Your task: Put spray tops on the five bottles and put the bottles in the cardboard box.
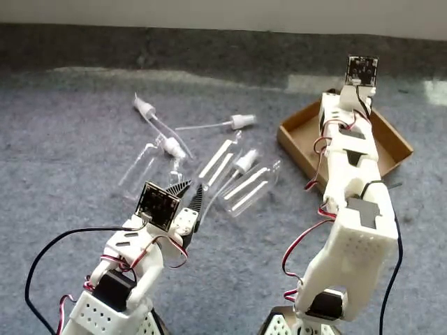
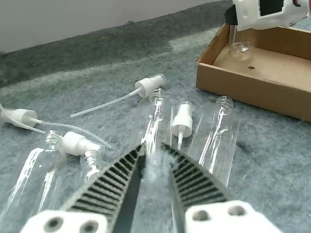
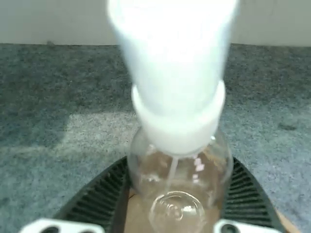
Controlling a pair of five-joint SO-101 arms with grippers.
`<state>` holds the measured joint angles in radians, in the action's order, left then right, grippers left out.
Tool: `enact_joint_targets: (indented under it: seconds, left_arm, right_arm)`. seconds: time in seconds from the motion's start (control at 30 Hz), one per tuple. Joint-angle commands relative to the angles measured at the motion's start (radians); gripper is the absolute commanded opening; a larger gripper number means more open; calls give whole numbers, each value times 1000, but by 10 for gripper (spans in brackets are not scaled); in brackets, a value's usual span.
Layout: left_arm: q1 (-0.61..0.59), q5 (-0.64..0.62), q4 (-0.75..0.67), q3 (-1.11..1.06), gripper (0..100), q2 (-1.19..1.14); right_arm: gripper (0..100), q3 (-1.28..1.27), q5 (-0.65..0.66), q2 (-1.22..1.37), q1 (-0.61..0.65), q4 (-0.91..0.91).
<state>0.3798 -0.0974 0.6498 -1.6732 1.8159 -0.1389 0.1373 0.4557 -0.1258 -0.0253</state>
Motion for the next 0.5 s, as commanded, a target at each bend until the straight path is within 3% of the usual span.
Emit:
enact_joint_targets:
  seconds: [0.0, 0.47]
  left_arm:
    - [-12, -3, -21, -22, 7, -1]
    - [-13, -3, -21, -22, 7, -1]
  right_arm:
    - [230, 65, 3, -25, -8, -33]
    - [236, -8, 3, -24, -12, -33]
